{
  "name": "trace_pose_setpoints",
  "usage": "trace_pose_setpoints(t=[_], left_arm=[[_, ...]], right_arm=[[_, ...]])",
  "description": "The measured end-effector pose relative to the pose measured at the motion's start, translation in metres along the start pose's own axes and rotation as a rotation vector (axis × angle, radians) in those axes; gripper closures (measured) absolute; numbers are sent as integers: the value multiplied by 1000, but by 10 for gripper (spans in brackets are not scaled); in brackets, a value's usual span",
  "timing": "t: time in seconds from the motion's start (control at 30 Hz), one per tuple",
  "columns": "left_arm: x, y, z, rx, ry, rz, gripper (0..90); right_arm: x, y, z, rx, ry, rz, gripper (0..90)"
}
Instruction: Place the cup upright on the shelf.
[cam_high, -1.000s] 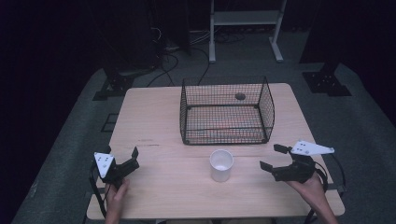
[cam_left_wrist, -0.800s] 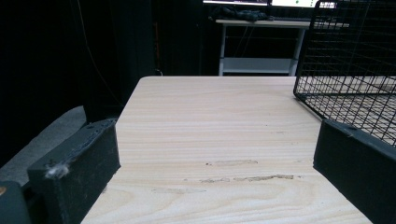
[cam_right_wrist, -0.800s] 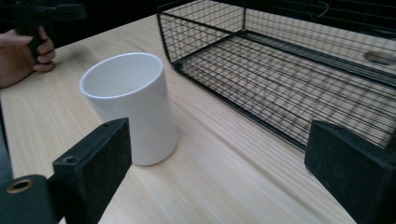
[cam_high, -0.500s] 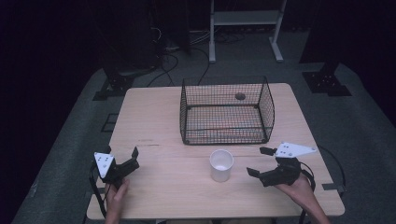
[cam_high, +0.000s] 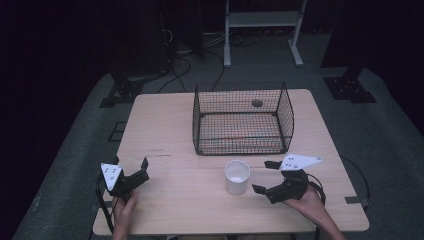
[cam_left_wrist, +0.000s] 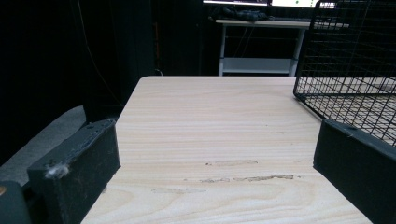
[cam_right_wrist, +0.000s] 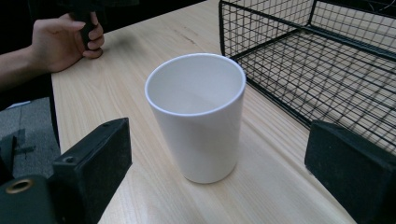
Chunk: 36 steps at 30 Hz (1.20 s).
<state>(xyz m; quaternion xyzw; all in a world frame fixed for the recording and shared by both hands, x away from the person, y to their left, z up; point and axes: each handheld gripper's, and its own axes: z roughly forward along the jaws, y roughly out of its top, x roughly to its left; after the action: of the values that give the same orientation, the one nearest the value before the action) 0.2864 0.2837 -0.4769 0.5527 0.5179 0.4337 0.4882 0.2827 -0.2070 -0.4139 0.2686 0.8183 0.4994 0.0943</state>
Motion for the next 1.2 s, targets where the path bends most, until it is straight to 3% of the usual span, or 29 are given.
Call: trace_pose_setpoints(t=[0.43, 0.5, 1.2], left_arm=[[0, 0, 0, -1, -1, 0, 0], [0, 0, 0, -1, -1, 0, 0], [0, 0, 0, -1, 0, -3, 0]], right_arm=[[8, 5, 17, 25, 46, -16, 65], [9, 5, 20, 34, 52, -17, 21], [13, 15, 55, 72, 73, -49, 20]])
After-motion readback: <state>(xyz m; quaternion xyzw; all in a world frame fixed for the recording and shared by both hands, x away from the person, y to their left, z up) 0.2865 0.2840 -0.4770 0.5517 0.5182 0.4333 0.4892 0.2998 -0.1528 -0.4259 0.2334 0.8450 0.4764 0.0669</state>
